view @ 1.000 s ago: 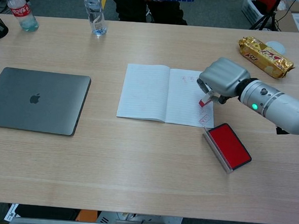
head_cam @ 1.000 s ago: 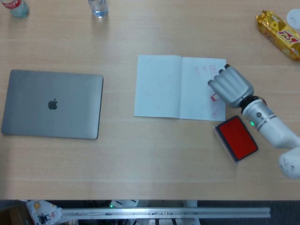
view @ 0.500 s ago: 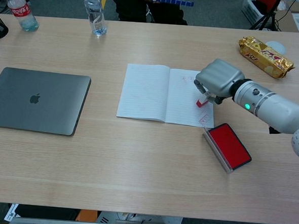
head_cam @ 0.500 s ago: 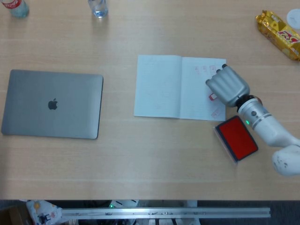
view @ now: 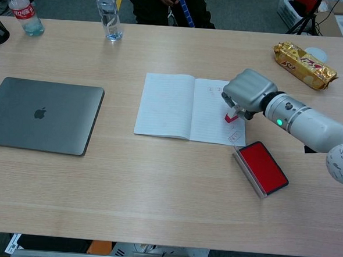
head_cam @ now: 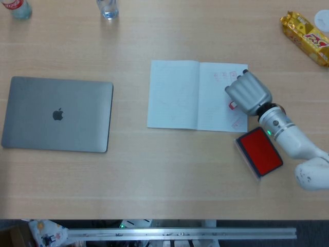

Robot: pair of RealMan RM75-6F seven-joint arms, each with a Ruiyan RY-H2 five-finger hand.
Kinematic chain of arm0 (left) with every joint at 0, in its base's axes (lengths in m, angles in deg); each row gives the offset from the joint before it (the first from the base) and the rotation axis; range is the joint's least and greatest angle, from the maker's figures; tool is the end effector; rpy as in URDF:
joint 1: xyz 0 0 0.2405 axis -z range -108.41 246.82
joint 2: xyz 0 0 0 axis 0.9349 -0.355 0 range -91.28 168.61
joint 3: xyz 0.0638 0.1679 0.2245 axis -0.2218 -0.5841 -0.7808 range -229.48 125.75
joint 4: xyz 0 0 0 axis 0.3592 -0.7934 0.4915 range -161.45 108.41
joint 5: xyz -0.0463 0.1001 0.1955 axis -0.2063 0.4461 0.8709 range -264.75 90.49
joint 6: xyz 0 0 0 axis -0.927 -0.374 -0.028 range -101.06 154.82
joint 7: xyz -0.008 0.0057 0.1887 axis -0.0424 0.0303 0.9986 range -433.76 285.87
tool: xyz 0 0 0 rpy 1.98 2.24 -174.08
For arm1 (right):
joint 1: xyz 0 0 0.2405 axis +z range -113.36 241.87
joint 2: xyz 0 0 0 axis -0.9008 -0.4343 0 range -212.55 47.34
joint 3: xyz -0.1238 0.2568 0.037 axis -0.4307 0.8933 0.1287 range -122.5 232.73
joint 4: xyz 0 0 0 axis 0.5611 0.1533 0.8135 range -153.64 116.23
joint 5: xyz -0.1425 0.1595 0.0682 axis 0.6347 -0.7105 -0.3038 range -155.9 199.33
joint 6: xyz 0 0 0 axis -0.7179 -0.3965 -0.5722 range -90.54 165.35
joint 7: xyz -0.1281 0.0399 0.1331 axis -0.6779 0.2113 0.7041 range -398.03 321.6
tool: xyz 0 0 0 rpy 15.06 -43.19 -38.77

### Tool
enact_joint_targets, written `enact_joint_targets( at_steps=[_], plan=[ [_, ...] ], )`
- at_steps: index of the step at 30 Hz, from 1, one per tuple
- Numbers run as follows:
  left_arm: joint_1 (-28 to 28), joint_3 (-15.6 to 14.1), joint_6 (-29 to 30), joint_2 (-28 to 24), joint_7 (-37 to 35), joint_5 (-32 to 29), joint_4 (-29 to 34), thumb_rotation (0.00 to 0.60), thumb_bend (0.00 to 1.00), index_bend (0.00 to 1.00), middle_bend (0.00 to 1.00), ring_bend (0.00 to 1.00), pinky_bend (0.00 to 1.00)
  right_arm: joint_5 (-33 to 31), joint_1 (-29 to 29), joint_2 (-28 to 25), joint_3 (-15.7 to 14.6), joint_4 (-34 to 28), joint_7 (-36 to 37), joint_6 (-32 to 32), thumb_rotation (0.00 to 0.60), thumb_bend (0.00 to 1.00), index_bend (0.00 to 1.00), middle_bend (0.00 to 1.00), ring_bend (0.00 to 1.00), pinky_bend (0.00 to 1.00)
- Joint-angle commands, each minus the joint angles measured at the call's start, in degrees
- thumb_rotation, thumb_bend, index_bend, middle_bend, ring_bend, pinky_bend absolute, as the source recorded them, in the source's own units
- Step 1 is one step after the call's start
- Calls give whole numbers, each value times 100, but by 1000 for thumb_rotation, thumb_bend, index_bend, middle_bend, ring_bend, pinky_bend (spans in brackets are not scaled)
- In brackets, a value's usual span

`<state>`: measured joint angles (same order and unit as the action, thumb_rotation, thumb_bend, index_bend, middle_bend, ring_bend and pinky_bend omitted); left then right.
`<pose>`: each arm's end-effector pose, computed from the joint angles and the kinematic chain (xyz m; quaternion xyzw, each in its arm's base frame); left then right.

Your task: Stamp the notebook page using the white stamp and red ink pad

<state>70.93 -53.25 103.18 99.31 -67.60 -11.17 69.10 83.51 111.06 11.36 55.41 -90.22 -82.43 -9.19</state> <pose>-0.3965 0.1834 0.1492 -0.5898 -0.4722 -0.2392 0.6099 -0.2108 -0.4037 -0.1054 0.8719 -0.1665 0.1535 0.4342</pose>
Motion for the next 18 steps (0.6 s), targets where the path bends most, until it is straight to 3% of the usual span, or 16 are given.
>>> enact_joint_targets(
  at_steps=[1, 18],
  plan=[
    [-1, 1, 4, 1, 3, -2, 2, 600, 207, 228, 46, 134, 21, 11, 2, 10, -6, 14, 0, -1, 600, 456, 829, 643, 522, 422],
    [-14, -7, -4, 17, -24, -28, -45, 600, 208, 228, 46, 134, 22, 50, 22, 78, -63, 46, -143, -16, 600, 468, 848, 654, 539, 423]
  ],
)
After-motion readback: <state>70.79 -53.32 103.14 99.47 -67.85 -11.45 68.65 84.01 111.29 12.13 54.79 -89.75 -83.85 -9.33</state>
